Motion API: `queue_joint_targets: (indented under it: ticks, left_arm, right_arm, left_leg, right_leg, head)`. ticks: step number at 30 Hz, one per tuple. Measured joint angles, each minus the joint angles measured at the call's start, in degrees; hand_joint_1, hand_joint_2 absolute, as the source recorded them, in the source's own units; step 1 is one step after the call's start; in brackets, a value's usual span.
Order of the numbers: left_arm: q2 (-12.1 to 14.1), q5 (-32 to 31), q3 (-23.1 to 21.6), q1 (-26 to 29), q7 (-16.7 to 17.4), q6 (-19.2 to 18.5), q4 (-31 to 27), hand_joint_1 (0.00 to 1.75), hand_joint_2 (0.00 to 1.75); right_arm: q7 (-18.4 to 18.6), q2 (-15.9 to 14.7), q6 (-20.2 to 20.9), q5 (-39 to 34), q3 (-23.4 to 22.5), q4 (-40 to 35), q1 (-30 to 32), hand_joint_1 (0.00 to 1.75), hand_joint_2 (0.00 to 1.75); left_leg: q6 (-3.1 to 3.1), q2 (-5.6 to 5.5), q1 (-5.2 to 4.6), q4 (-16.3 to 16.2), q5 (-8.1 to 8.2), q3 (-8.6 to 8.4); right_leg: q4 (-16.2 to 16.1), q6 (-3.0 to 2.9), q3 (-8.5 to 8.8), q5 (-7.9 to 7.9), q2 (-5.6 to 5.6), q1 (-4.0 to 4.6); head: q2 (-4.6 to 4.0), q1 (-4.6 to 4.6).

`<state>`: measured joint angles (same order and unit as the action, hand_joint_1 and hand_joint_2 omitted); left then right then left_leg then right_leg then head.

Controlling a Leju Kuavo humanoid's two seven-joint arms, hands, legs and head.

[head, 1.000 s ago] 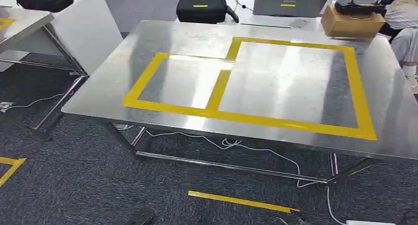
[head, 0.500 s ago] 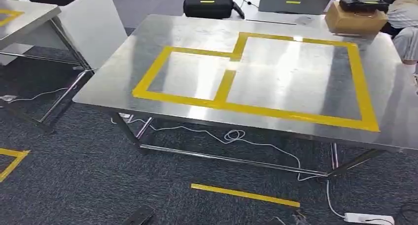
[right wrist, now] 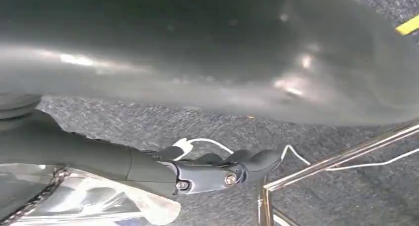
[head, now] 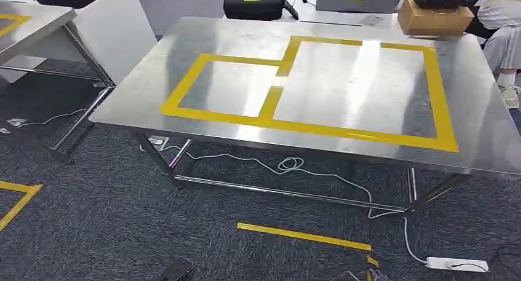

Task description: Take the parts from the cabinet and place them on the table.

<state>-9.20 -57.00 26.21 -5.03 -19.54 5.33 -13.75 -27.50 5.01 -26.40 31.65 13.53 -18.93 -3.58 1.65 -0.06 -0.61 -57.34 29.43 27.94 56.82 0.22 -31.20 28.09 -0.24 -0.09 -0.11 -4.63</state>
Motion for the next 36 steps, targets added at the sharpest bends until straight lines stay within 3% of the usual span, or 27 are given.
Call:
queue_joint_targets:
  ticks: [3, 4, 5, 6, 8, 9, 10, 11, 12, 14, 15, 16, 19, 25, 26, 27, 28, 29, 30, 31, 32, 33, 36]
  left_arm:
    - [-0.02, 0.00, 0.00, 0.02, -0.07, 0.02, 0.00, 0.00, 0.00]
    - [0.00, 0.02, 0.00, 0.04, -0.07, 0.07, 0.00, 0.00, 0.00]
    - [-0.09, 0.02, 0.00, -0.01, -0.07, 0.07, 0.00, 0.00, 0.00]
    - [-0.11, 0.02, 0.00, -0.08, -0.07, 0.07, 0.00, 0.00, 0.00]
    - [-0.28, 0.04, 0.00, -0.12, -0.07, 0.07, 0.00, 0.00, 0.00]
    - [-0.28, 0.04, 0.00, -0.08, -0.07, 0.07, 0.00, 0.00, 0.00]
    - [-0.26, 0.04, 0.00, -0.04, -0.06, 0.07, 0.00, 0.00, 0.00]
    - [-0.28, 0.04, 0.00, -0.01, -0.07, 0.09, 0.00, 0.00, 0.00]
    - [-0.28, 0.04, 0.00, -0.01, -0.09, 0.07, 0.00, 0.00, 0.00]
    - [-0.31, 0.04, 0.00, -0.08, -0.11, 0.09, 0.00, 0.00, 0.00]
    - [-0.17, 0.04, 0.02, -0.14, -0.13, 0.11, 0.00, 0.00, 0.00]
    - [-0.24, 0.04, 0.00, -0.19, -0.13, 0.15, 0.00, 0.00, 0.00]
    - [-0.18, 0.04, 0.00, -0.03, -0.17, 0.18, 0.00, 0.00, 0.00]
    - [-0.18, 0.04, 0.02, -0.01, -0.17, 0.18, 0.00, 0.00, 0.00]
    - [-0.15, 0.04, 0.00, 0.01, -0.17, 0.17, 0.00, 0.00, 0.00]
    - [-0.18, 0.04, 0.00, 0.00, -0.17, 0.17, 0.00, 0.00, 0.00]
    - [-0.20, -0.11, -0.02, -0.11, -0.17, 0.20, 0.00, 0.00, 0.00]
    - [-0.35, -0.28, -0.11, -0.23, -0.06, 0.22, 0.00, 0.00, 0.00]
    - [-0.46, -0.28, -0.15, -0.43, 0.11, 0.26, 0.00, 0.00, 0.00]
    - [-0.50, -0.24, -0.20, -0.62, 0.15, 0.26, 0.00, 0.00, 0.00]
    - [-0.31, -0.06, -0.20, -0.87, 0.15, 0.35, 0.00, 0.00, 0.00]
    - [-0.37, 0.07, -0.20, -1.03, 0.11, 0.50, 0.00, 0.00, 0.00]
    - [-0.55, 0.57, -0.20, -1.13, -0.04, 0.66, 0.00, 0.00, 0.00]
  right_arm:
    - [-0.04, 0.00, 0.00, 0.00, 0.02, 0.00, 0.03, 0.00, 0.00]
    - [-0.04, 0.00, 0.00, 0.00, 0.02, 0.00, 0.07, 0.00, 0.00]
    - [-0.07, -0.09, -0.02, 0.00, 0.02, 0.00, 0.07, 0.00, 0.00]
    - [-0.07, -0.11, -0.04, -0.02, 0.02, 0.00, 0.01, 0.00, 0.00]
    - [-0.09, -0.13, -0.04, -0.02, 0.04, 0.00, -0.07, 0.00, 0.00]
    - [-0.09, -0.13, -0.04, 0.00, 0.04, 0.00, 0.04, 0.00, 0.00]
    - [-0.09, -0.18, -0.04, -0.02, 0.04, 0.00, 0.18, 0.00, 0.00]
    - [-0.09, -0.26, -0.04, -0.02, 0.04, 0.00, 0.27, 0.00, 0.00]
    - [-0.09, -0.33, -0.04, -0.02, 0.04, 0.00, 0.27, 0.00, 0.00]
    - [-0.09, -0.42, -0.04, 0.00, 0.04, 0.00, 0.09, 0.00, 0.00]
    - [-0.09, -0.33, -0.02, 0.02, 0.04, 0.00, -0.04, 0.00, 0.00]
    - [-0.11, -0.28, -0.02, 0.02, 0.04, 0.00, -0.18, 0.00, 0.00]
    - [-0.11, -0.26, -0.02, 0.02, 0.04, 0.00, 0.38, 0.00, 0.00]
    - [-0.11, -0.26, -0.02, 0.02, 0.04, 0.00, 0.39, 0.00, 0.00]
    - [-0.13, -0.28, -0.02, 0.02, 0.04, 0.00, 0.37, 0.00, 0.00]
    - [-0.09, -0.28, -0.02, 0.02, 0.02, 0.00, 0.30, 0.00, 0.00]
    - [-0.11, -0.31, 0.13, -0.04, 0.00, 0.00, 0.14, 0.00, 0.00]
    - [-0.04, -0.33, 0.66, -0.07, 0.02, 0.00, 0.49, 0.00, 0.00]
    - [0.11, -0.37, 1.05, -0.02, 0.00, 0.00, 0.49, 0.00, 0.00]
    - [0.15, -0.39, 1.29, 0.07, 0.00, -0.02, 0.44, 0.00, 0.00]
    - [0.33, -0.31, 1.49, 0.15, 0.02, -0.02, 0.45, 0.00, 0.00]
    - [0.57, -0.35, 1.66, 0.33, 0.02, -0.02, 0.35, 0.00, 0.00]
    - [0.98, -0.35, 2.25, 0.79, 0.07, -0.13, 0.33, 0.00, 0.00]
  left_leg:
    - [0.15, -0.04, -0.35, 0.98, -0.23, 0.42]
    - [0.47, -0.01, -0.09, 1.92, -0.77, 0.39]
    - [0.31, 0.33, 0.27, 2.57, -1.37, 0.35]
    - [0.67, 0.29, 0.32, 2.65, -1.66, 0.68]
    - [0.85, 0.36, 0.28, 2.31, -2.03, 1.56]
    - [0.85, 0.42, 0.25, 2.20, -2.26, 2.01]
    - [0.81, 0.42, 0.26, 2.02, -2.45, 2.40]
    - [0.70, 0.42, 0.33, 1.78, -2.60, 2.80]
    - [0.54, 0.42, 0.42, 1.52, -2.69, 3.14]
    - [0.14, 0.40, 0.59, 0.43, -2.64, 3.88]
    - [-0.34, 0.33, 0.07, -0.01, -2.61, 4.42]
    - [-0.39, 0.26, -0.04, -0.94, -2.75, 5.05]
    - [-0.95, 0.23, 0.00, -0.93, -3.35, 5.45]
    - [-0.97, 0.22, 0.00, -0.95, -3.35, 5.48]
    - [-1.26, 0.20, 0.09, -1.31, -2.64, 5.74]
    - [-1.38, 0.14, 0.10, -1.57, -2.17, 5.92]
    - [-2.09, 0.17, 0.41, -10.33, 3.95, 9.03]
    - [-1.86, 0.17, 0.42, -18.10, 6.70, 10.87]
    - [-0.90, 0.15, 0.24, -10.98, 2.83, 6.56]
    - [0.02, 0.11, -0.05, -5.35, 0.49, 3.40]
    - [1.37, 0.12, -0.61, -1.27, 0.14, 1.38]
    - [1.59, 0.13, -0.63, -0.44, 0.01, 1.19]
    - [1.68, 0.11, -1.06, 0.30, -0.33, 1.43]
  right_leg:
    - [-0.11, 1.19, -0.56, -0.87, -0.07, -0.42]
    - [-0.20, 1.56, -0.68, -1.07, -0.10, -0.25]
    - [0.51, 1.68, -1.54, 0.06, 0.11, -0.39]
    - [2.68, 2.00, -2.42, 2.20, 0.13, -0.39]
    - [11.60, 2.33, -5.85, 7.04, 0.14, -0.62]
    - [15.47, 2.54, -7.30, 8.58, 0.14, -0.65]
    - [16.96, 2.71, -7.65, 8.73, 0.13, -0.66]
    - [15.82, 2.83, -6.67, 7.60, 0.13, -0.69]
    - [12.56, 2.94, -4.69, 5.72, 0.13, -0.77]
    - [2.09, 3.39, 1.27, 1.72, 0.12, -1.25]
    - [0.73, 3.66, 1.79, 3.15, 0.28, -1.05]
    - [0.69, 2.49, 1.86, 2.62, 0.43, -1.20]
    - [1.38, 1.78, 1.13, 2.24, 0.35, -1.02]
    - [1.36, 1.70, 1.10, 2.19, 0.33, -1.07]
    - [1.17, 1.02, 0.90, 1.81, 0.14, -1.34]
    - [1.18, 0.85, 0.80, 1.70, 0.15, -1.33]
    - [1.20, 0.04, -0.09, 1.13, 0.15, -1.14]
    - [1.28, -0.21, -1.18, 0.38, 0.00, -0.69]
    - [1.27, -0.27, -1.53, -0.07, 0.08, -0.25]
    - [1.24, -0.29, -1.56, -0.24, 0.14, -0.06]
    - [1.19, -0.23, -1.73, -0.43, 0.05, -0.32]
    - [1.34, 0.16, -2.06, -0.69, 0.10, -0.07]
    - [0.96, 1.21, -2.44, -1.60, -0.13, -0.43]
  head:
    - [0.00, -0.09]
    - [0.00, -0.09]
    - [0.00, -0.07]
    - [0.00, 0.13]
    - [0.00, 0.31]
    - [0.00, 0.28]
    - [0.00, 0.31]
    - [0.00, 0.31]
    - [0.00, 0.31]
    - [0.00, 0.35]
    - [0.00, 0.57]
    - [0.00, 0.42]
    - [0.00, 0.22]
    - [0.02, 0.22]
    - [0.00, 0.22]
    - [0.00, 0.15]
    - [0.00, -0.07]
    - [0.00, -0.09]
    - [0.00, -0.07]
    - [0.00, -0.09]
    - [0.00, 0.09]
    - [0.00, 0.13]
    - [0.00, -0.11]
